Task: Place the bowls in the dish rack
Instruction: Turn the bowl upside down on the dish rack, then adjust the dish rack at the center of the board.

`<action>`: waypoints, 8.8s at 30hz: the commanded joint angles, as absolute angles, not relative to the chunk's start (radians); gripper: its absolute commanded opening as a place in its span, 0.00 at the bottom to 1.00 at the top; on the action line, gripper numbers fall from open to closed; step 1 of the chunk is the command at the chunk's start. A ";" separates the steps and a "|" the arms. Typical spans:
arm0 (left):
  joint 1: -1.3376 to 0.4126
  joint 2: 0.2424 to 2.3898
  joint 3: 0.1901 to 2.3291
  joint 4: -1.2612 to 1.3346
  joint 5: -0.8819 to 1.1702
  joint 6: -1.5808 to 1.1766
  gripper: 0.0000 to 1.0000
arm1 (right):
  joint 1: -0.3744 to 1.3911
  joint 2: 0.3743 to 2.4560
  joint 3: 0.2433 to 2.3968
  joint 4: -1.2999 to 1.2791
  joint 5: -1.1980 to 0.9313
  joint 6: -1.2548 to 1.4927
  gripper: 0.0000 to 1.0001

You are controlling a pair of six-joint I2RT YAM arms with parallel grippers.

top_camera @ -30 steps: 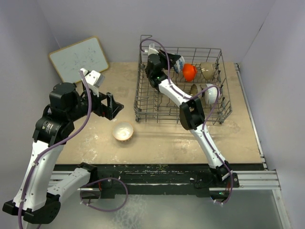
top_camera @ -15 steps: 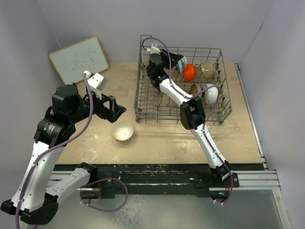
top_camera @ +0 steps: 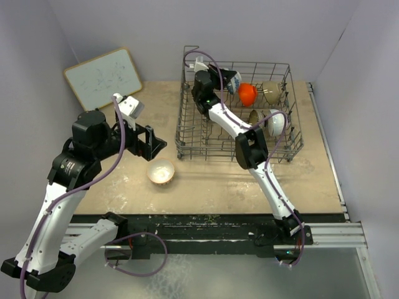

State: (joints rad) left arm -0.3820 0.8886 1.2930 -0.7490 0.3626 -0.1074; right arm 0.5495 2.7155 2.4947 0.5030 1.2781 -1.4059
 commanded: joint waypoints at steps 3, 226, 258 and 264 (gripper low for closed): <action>-0.387 0.913 1.282 -0.681 0.350 -0.091 0.99 | 0.520 2.786 2.535 0.257 1.272 -1.231 0.07; -0.604 1.351 0.917 0.184 0.538 -0.598 0.80 | 0.505 2.657 2.273 0.855 1.485 -1.581 0.00; -0.596 1.344 0.945 0.152 0.528 -0.585 0.80 | 0.539 2.630 2.236 0.704 1.463 -1.430 1.00; -0.597 1.324 0.993 0.073 0.505 -0.557 0.80 | 0.564 2.638 2.448 -0.305 1.247 -0.627 1.00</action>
State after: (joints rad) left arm -0.5949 1.3544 0.9283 0.1123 0.4850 -0.5903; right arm 0.5434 2.6434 2.2368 0.4667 1.4014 -1.2720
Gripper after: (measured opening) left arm 0.803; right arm 0.996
